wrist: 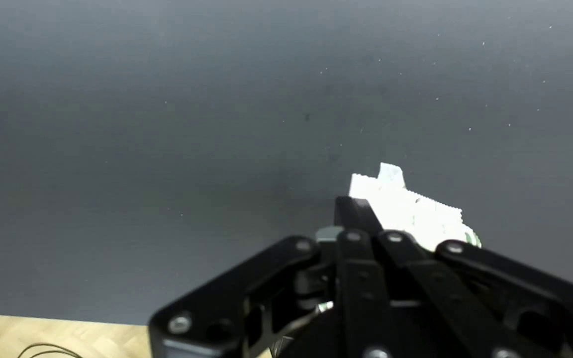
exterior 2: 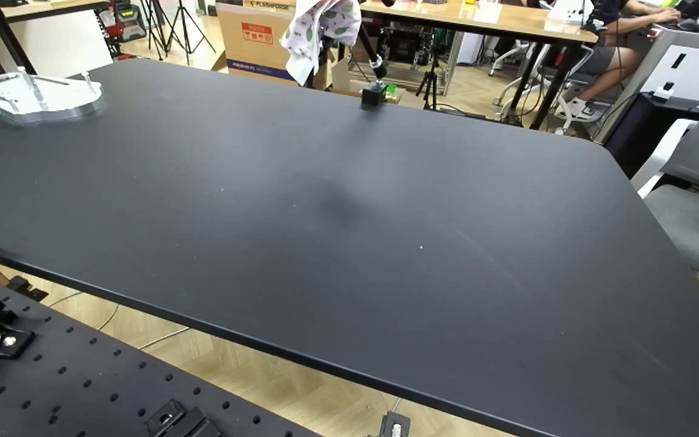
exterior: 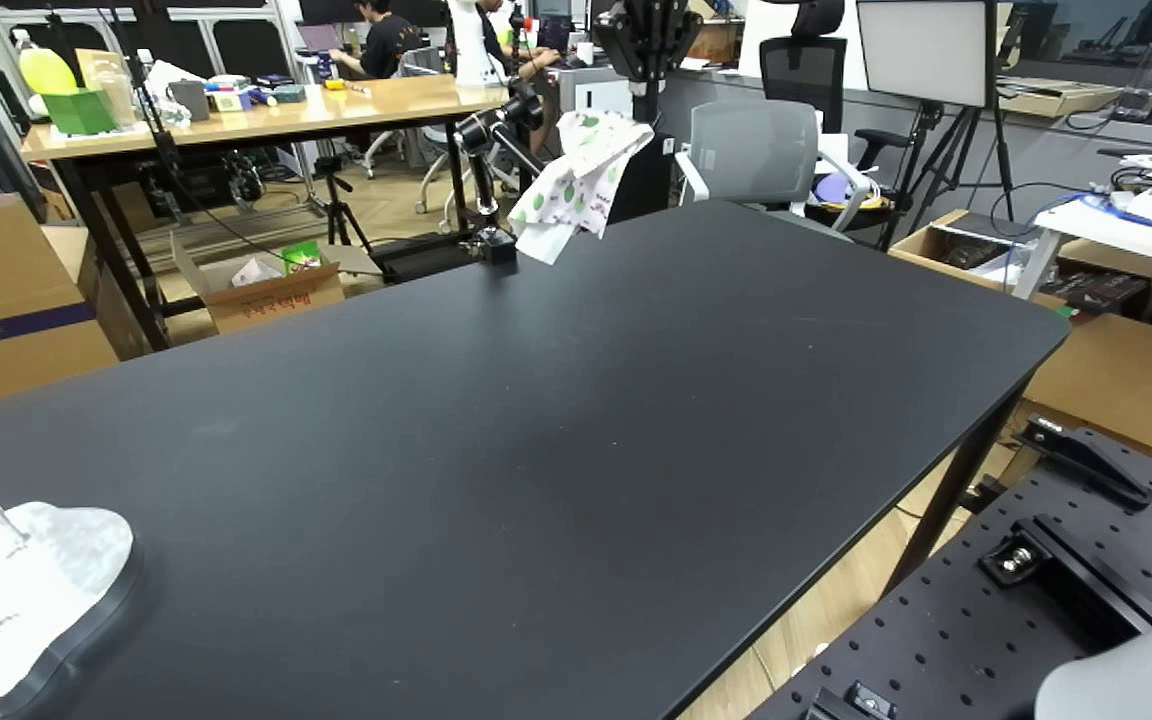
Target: Put the cloth on the black rod
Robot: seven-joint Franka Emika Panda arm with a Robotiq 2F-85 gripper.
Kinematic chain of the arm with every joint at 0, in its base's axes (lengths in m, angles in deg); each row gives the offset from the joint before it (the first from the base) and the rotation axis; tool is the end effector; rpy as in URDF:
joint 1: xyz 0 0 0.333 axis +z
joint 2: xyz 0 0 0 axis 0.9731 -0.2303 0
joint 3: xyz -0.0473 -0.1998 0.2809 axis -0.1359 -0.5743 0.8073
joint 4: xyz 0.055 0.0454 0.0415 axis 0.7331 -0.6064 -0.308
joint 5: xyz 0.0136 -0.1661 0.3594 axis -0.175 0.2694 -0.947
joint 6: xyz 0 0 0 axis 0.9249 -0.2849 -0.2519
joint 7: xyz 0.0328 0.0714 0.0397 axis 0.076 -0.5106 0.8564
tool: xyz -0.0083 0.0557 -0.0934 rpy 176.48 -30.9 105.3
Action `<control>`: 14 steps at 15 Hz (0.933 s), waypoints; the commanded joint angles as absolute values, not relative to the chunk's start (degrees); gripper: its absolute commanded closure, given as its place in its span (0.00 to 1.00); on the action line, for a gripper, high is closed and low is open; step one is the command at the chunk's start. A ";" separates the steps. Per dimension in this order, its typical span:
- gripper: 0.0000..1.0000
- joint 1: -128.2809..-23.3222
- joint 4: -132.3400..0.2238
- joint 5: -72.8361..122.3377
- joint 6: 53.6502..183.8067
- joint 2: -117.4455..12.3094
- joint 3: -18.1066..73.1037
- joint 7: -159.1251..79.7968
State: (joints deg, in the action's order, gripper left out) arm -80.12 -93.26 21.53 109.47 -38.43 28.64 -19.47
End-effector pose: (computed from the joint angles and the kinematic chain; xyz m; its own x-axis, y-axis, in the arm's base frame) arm 0.5596 -0.0608 0.4386 0.9855 0.1599 0.0574 0.1594 -0.9871 0.0134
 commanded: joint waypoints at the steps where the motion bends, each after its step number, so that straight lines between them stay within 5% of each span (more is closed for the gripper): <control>1: 1.00 -80.12 -95.88 22.00 110.06 -36.89 28.55 -21.13; 12: 1.00 -80.63 -98.75 21.48 110.29 -37.50 27.98 -21.30; 13: 0.97 -80.71 -98.83 21.39 110.12 -37.59 27.86 -21.35; 14: 0.73 -80.77 -98.82 21.24 109.85 -37.61 27.75 -21.61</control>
State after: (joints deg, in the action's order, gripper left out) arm -80.40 -97.76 21.47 109.66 -38.49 28.06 -19.75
